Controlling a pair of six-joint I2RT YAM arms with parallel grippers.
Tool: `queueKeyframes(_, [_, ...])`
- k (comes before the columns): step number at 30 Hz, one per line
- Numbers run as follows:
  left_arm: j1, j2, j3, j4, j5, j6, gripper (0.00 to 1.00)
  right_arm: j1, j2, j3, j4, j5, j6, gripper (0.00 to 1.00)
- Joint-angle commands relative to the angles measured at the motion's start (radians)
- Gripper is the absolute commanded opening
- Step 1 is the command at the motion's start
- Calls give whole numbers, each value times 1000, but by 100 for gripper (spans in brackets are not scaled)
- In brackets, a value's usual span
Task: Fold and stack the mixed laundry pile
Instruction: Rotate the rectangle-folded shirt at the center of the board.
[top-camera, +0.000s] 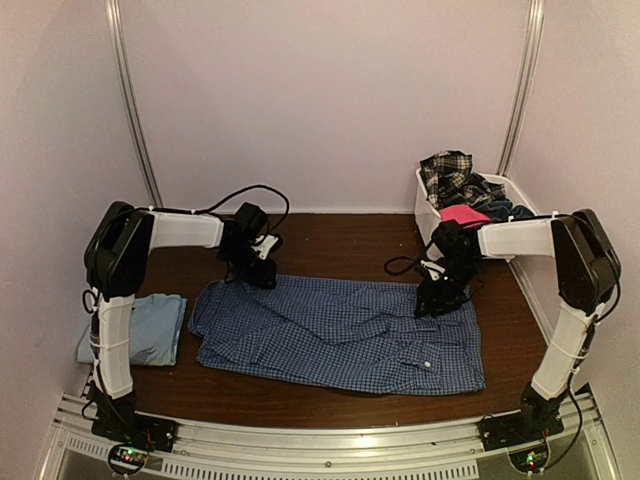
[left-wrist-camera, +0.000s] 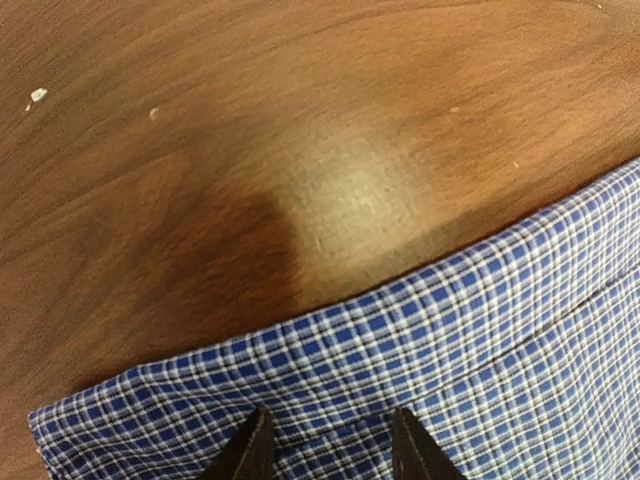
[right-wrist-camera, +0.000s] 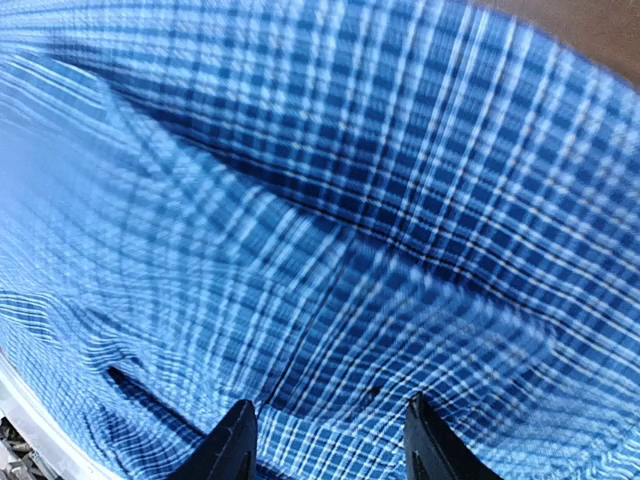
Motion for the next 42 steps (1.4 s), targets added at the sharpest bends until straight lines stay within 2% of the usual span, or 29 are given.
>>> queueKeyframes(1, [10,11,62,-55,-4,9,43,0,44,-36,22,-14,-23,51])
queueKeyframes(5, [10,-75,53,-61,7,9,46,0,31,-60,9,-31,-34,51])
queueKeyframes(10, [17,-193,-31,-74,9,-6,52,0,-31,-23,-17,-53,-43,51])
queueKeyframes(16, [100,-250,-116,-48,72,-112,53,0,-47,72,-46,-59,-35,51])
queueKeyframes(24, [165,-202,-161,49,169,-261,52,0,-35,74,-22,-96,-19,51])
queueKeyframes(31, [180,-99,-123,111,185,-301,51,0,-31,14,-1,-82,-25,51])
queueKeyframes(40, [204,92,47,155,174,-267,30,0,1,-48,-15,-17,-63,51])
queueKeyframes(42, [204,146,115,143,187,-248,29,0,21,-70,-22,-40,-64,51])
